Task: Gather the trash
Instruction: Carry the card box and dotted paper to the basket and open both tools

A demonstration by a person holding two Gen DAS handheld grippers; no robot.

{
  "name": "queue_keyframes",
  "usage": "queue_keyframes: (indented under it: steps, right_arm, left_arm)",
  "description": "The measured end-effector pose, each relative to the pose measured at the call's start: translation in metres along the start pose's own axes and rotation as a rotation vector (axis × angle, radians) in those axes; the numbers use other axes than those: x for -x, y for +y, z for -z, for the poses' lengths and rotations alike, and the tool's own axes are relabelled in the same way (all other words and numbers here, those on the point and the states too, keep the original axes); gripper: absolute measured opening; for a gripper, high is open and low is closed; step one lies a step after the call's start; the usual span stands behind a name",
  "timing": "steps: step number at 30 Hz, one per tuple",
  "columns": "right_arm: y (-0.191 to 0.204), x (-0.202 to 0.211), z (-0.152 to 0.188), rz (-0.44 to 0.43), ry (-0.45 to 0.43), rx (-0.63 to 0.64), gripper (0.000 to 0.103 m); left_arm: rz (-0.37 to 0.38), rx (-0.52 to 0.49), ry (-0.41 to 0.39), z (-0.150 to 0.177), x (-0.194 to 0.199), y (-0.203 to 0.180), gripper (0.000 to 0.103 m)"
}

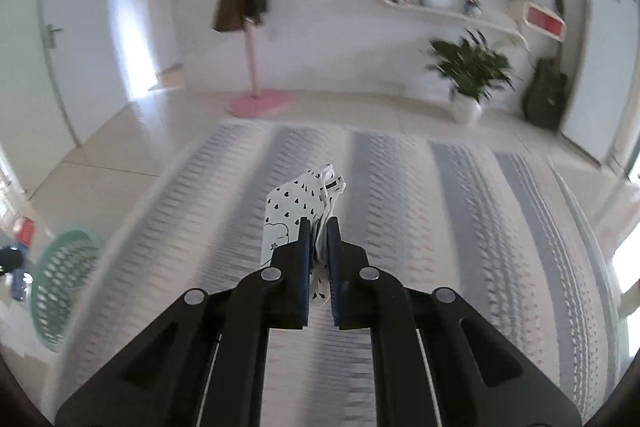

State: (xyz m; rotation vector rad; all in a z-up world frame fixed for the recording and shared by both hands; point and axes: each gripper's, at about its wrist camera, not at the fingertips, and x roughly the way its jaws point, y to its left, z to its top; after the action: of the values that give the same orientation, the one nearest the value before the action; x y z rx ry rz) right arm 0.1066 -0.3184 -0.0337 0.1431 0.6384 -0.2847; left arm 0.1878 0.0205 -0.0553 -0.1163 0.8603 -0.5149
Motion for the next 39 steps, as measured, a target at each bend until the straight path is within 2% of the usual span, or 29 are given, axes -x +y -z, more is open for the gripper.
queue_keyframes:
  steps: [2,5,9,13,17,20,24,27,29,31,32,34,35,36,39]
  right_arm:
    - [0.026,0.010,-0.007,-0.061,-0.015,0.013,0.006]
    - [0.077,0.024,-0.016,-0.145,-0.041,0.071,0.006]
    - [0.142,0.028,-0.016,-0.234,-0.035,0.131,0.006]
    - [0.201,0.022,-0.006,-0.321,0.010,0.173,0.006]
    - [0.252,0.001,0.014,-0.417,0.111,0.189,0.006]
    - [0.277,-0.015,0.029,-0.416,0.167,0.212,0.006]
    - [0.295,-0.036,0.047,-0.409,0.240,0.219,0.006]
    - [0.302,-0.046,0.054,-0.392,0.271,0.212,0.007]
    - [0.301,-0.053,0.057,-0.395,0.294,0.200,0.008]
    - [0.296,-0.058,0.058,-0.414,0.317,0.174,0.011]
    - [0.295,-0.060,0.061,-0.420,0.322,0.168,0.012]
    - [0.291,-0.061,0.061,-0.424,0.324,0.163,0.022]
    - [0.288,-0.059,0.061,-0.428,0.324,0.159,0.039]
    - [0.285,-0.056,0.061,-0.423,0.322,0.151,0.062]
    - [0.276,-0.038,0.055,-0.404,0.273,0.166,0.065]
  left_arm:
    - [-0.022,0.057,-0.015,-0.001,0.006,0.022,0.062]
    - [-0.081,0.074,-0.045,-0.007,0.015,0.045,0.062]
    - [-0.098,0.152,-0.060,-0.013,0.029,0.082,0.062]
    - [-0.125,0.187,-0.071,-0.015,0.040,0.102,0.062]
    - [-0.163,0.211,-0.005,-0.003,0.033,0.131,0.062]
    - [-0.196,0.227,0.064,0.006,0.017,0.144,0.062]
    - [-0.195,0.222,0.101,0.009,0.006,0.153,0.064]
    - [-0.198,0.234,0.098,0.009,0.007,0.155,0.067]
    - [-0.208,0.247,0.090,0.009,0.010,0.158,0.072]
    - [-0.207,0.255,0.081,0.007,0.010,0.159,0.072]
    - [-0.210,0.257,0.078,0.007,0.011,0.160,0.072]
    - [-0.215,0.258,0.073,0.006,0.011,0.158,0.072]
    - [-0.216,0.257,0.071,0.005,0.009,0.154,0.072]
    - [-0.215,0.250,0.069,0.004,0.010,0.151,0.072]
    - [-0.203,0.193,0.039,-0.001,0.019,0.136,0.076]
